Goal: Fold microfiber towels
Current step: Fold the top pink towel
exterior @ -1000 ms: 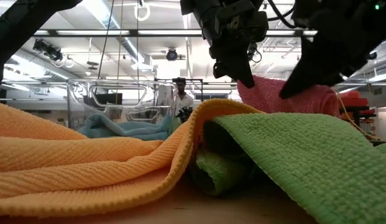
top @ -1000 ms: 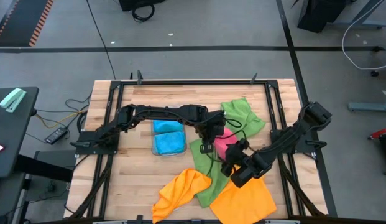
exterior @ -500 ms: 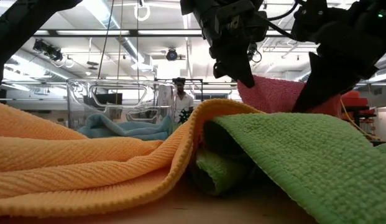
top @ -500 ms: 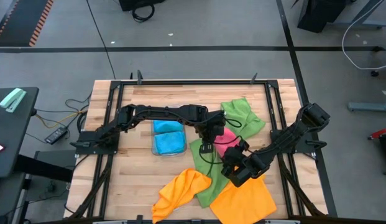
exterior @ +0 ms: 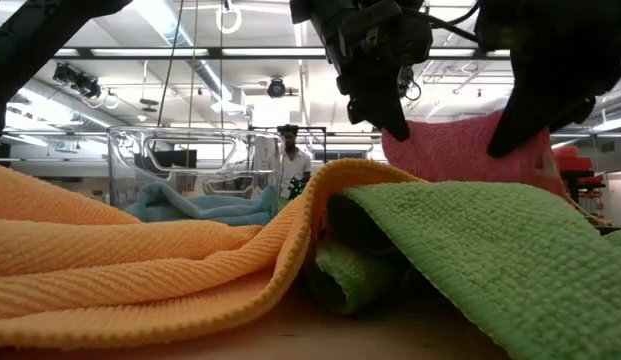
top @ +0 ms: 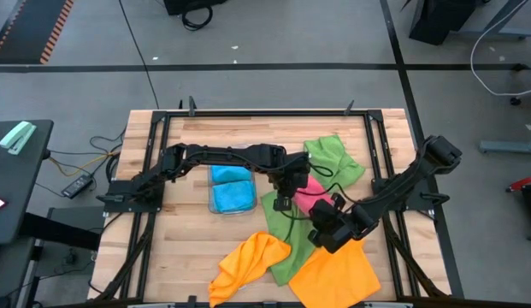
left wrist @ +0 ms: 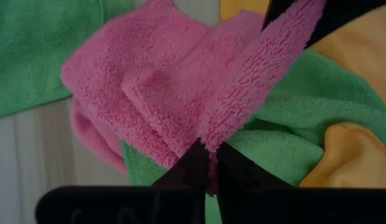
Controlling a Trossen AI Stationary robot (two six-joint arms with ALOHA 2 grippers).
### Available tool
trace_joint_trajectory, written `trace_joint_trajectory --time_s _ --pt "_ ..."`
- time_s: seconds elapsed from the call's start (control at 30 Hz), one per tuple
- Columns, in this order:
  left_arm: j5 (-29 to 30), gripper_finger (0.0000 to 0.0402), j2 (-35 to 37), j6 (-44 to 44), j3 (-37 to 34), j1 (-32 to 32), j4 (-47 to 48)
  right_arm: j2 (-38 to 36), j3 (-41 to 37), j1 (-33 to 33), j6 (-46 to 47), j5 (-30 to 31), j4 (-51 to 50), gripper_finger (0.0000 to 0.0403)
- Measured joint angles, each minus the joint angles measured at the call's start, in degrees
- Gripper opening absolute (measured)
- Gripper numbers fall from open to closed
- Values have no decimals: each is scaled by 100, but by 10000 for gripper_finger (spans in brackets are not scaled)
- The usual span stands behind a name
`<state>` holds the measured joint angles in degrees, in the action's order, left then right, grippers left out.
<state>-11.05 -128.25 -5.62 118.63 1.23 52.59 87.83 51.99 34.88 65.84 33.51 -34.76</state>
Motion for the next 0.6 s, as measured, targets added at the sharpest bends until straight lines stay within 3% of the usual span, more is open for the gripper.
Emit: trace_joint_trajectory --time_s 0.2,0.4,0.5,0.6 --pt "-27 46 0 40 0 2 6 -245 0 -128 -276 32 -133 43" --pt "-849 30 0 358 0 -11 254 -247 0 -267 -831 49 -103 40" --pt "-866 33 0 379 0 -46 298 -249 0 -263 -1085 30 -3 40" --pt "-866 62 28 392 0 -53 303 -249 0 -264 -1219 -57 157 40"
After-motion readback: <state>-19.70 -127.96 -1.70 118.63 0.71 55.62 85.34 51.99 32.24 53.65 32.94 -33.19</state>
